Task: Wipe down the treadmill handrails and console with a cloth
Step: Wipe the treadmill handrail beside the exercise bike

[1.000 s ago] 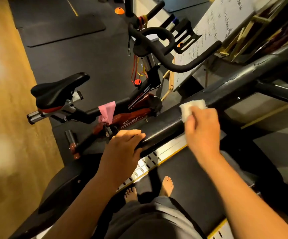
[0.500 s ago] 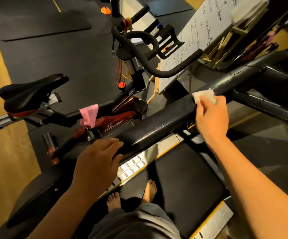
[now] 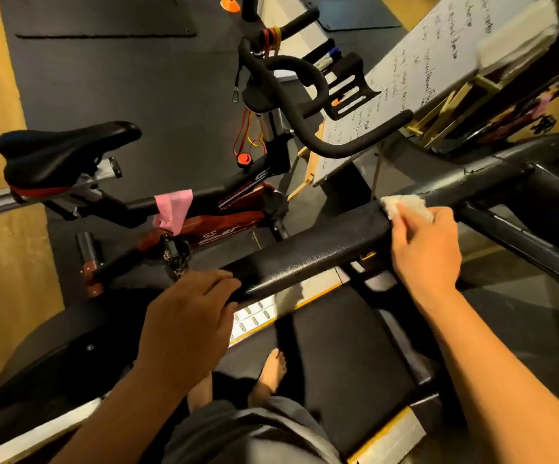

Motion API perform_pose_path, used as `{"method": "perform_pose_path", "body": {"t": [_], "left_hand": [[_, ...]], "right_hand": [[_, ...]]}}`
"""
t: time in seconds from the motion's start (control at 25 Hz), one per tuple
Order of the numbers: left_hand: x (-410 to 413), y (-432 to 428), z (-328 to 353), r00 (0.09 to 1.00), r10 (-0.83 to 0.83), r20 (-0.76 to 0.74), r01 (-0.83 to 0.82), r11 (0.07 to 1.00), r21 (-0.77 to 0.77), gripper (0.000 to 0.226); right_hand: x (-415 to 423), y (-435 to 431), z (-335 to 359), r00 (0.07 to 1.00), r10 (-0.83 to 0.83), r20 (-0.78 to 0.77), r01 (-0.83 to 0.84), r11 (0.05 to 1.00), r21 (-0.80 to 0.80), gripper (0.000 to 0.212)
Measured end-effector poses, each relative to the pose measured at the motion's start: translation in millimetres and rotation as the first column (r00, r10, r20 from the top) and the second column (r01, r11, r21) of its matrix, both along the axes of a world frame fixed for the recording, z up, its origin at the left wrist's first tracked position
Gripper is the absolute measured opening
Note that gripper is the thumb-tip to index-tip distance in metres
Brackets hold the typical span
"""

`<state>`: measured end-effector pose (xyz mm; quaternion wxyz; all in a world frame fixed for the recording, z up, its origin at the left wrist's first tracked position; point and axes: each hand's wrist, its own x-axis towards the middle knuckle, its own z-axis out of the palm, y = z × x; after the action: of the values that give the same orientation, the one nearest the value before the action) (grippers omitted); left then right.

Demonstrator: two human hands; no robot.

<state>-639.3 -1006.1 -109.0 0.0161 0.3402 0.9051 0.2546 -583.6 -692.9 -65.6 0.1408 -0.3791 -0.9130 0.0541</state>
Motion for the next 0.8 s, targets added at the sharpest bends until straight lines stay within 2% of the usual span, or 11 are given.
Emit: {"method": "perform_pose_path", "body": {"t": [0.04, 0.12, 0.2, 0.24, 0.28, 0.32, 0.36, 0.44, 0.52, 0.68, 0.8], "left_hand": [[-0.5, 0.6, 1.2, 1.000, 0.020, 0.015, -0.020, 0.999, 0.026, 0.030], [-4.4, 3.9, 5.9, 0.996, 0.049, 0.074, -0.058, 0.991, 0.117, 0.024], [-7.1, 9.5, 7.8, 0.993, 0.028, 0.112, -0.049, 0.982, 0.182, 0.031], [-6.5, 13.9, 8.9, 0.992, 0.010, 0.123, -0.034, 0.980, 0.197, 0.035], [-4.6, 19.5, 7.8, 0.991, -0.005, 0.135, -0.023, 0.978, 0.206, 0.039], [-2.0, 24.9, 7.7, 0.988, -0.026, 0.155, -0.008, 0.978, 0.211, 0.044], [0.6, 31.2, 4.6, 0.987, -0.052, 0.155, 0.018, 0.977, 0.214, 0.048], [4.3, 47.3, -2.9, 0.985, -0.105, 0.133, 0.086, 0.985, 0.147, 0.055], [-2.2, 66.4, -3.7, 0.991, -0.105, 0.083, 0.102, 0.994, 0.041, 0.061], [-31.0, 119.1, 10.5, 0.954, -0.153, 0.258, 0.172, 0.984, -0.053, 0.053], [-59.7, 162.1, 13.7, 0.880, -0.170, 0.444, 0.203, 0.979, -0.028, 0.041]], "right_hand": [[-4.8, -15.5, -1.1, 1.000, -0.006, 0.024, 0.005, 1.000, 0.028, 0.026], [-11.5, -74.8, -11.8, 0.984, 0.171, 0.051, -0.172, 0.985, 0.023, 0.025], [-14.5, -139.4, -16.1, 0.870, 0.492, 0.045, -0.488, 0.870, -0.070, 0.021], [-16.1, -158.0, -14.2, 0.794, 0.606, 0.039, -0.591, 0.786, -0.180, 0.022], [-19.9, -161.7, -9.1, 0.755, 0.656, 0.012, -0.624, 0.724, -0.292, 0.028], [-23.2, -155.6, -2.1, 0.762, 0.647, -0.023, -0.605, 0.699, -0.380, 0.036], [-22.5, -143.8, 2.7, 0.801, 0.598, -0.033, -0.555, 0.721, -0.414, 0.044], [-13.2, -115.9, 7.6, 0.858, 0.514, -0.008, -0.486, 0.805, -0.340, 0.051], [-3.9, -90.5, 9.7, 0.893, 0.449, 0.030, -0.435, 0.879, -0.193, 0.048], [10.1, -49.9, 18.2, 0.949, 0.306, -0.076, -0.312, 0.946, -0.092, 0.035], [18.5, -30.2, 16.5, 0.921, 0.369, -0.123, -0.373, 0.928, -0.017, 0.032]]}}
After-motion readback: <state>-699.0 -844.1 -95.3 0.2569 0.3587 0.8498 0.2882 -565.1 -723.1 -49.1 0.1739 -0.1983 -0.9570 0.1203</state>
